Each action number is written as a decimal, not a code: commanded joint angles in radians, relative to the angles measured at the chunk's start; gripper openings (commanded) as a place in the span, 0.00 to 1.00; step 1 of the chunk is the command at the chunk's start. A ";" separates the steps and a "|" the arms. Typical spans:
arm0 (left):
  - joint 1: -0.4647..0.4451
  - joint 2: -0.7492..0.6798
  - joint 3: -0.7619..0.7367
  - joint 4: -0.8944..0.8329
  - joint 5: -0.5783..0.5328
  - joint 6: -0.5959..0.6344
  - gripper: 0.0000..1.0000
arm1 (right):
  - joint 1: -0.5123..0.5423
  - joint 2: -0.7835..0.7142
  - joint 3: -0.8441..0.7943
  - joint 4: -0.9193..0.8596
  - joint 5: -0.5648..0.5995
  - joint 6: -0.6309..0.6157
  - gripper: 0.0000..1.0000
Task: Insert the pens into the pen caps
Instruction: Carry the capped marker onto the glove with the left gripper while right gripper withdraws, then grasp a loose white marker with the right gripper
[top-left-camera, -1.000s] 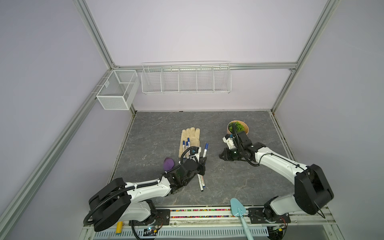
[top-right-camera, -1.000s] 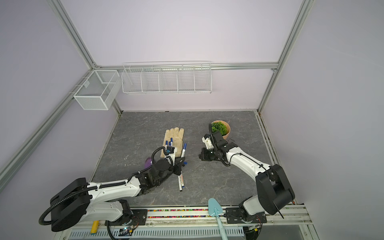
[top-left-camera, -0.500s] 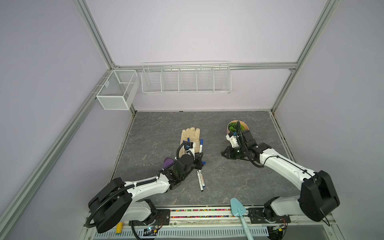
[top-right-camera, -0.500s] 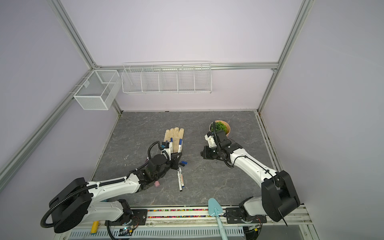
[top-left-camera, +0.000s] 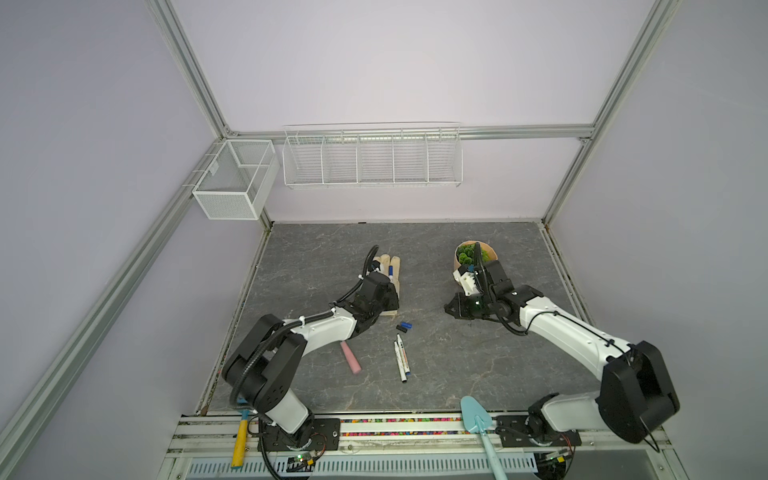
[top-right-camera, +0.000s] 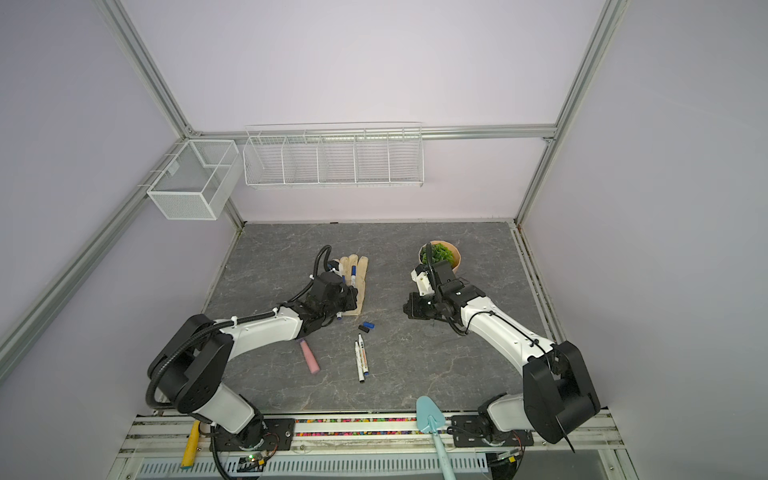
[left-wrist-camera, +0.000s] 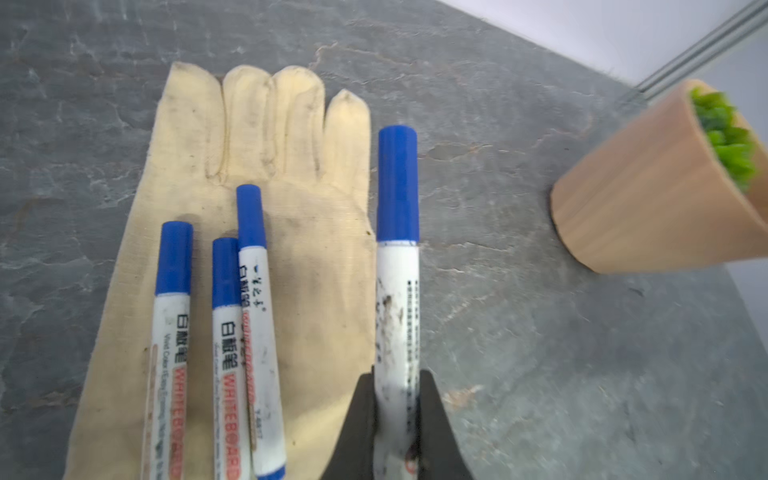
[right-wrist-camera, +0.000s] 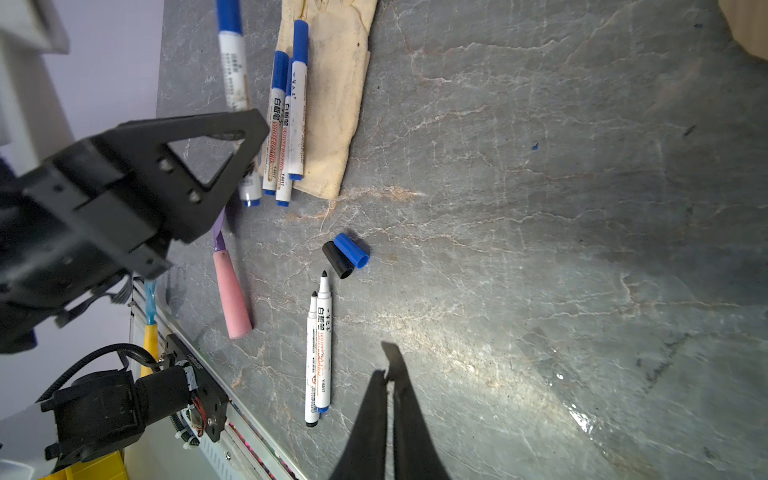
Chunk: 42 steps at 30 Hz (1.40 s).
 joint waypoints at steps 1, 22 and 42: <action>0.023 0.083 0.110 -0.125 -0.012 -0.019 0.05 | -0.008 -0.023 -0.001 -0.032 0.015 -0.025 0.10; 0.001 0.022 0.181 -0.273 -0.012 0.008 0.47 | -0.015 -0.035 -0.004 -0.043 -0.007 -0.044 0.11; -0.092 -0.672 -0.503 -0.248 -0.413 -0.471 0.57 | 0.392 0.318 0.185 -0.153 0.065 -0.249 0.34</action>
